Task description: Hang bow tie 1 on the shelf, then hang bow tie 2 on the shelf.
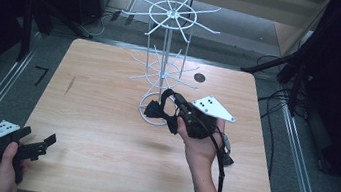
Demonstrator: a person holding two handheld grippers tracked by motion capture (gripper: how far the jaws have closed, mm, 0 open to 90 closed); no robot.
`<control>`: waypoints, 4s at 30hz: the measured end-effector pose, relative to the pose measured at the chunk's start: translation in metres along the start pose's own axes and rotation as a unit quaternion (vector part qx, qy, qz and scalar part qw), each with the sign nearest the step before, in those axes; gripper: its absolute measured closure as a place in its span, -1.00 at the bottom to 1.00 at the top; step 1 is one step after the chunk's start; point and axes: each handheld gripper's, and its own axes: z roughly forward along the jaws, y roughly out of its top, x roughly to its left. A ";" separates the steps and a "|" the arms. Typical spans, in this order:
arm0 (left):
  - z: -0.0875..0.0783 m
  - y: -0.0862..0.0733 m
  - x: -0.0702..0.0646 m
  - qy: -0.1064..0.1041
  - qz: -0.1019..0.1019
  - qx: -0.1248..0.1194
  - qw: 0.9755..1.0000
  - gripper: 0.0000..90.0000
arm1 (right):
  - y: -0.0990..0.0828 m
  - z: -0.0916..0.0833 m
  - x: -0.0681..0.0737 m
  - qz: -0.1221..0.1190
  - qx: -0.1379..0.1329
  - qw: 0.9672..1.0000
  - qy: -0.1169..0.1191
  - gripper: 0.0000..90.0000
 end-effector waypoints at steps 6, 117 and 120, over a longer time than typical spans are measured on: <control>0.000 0.000 0.000 0.000 0.001 0.000 1.000 -1.00 | -0.003 0.007 -0.003 0.014 0.001 1.000 0.002 1.00; 0.000 0.000 0.000 -0.003 -0.003 0.000 1.000 -1.00 | -0.141 -0.057 -0.124 0.122 0.134 0.968 -0.174 0.23; 0.000 0.000 0.000 -0.004 -0.002 0.002 1.000 -1.00 | -0.147 -0.054 -0.125 0.119 0.152 0.963 -0.189 0.26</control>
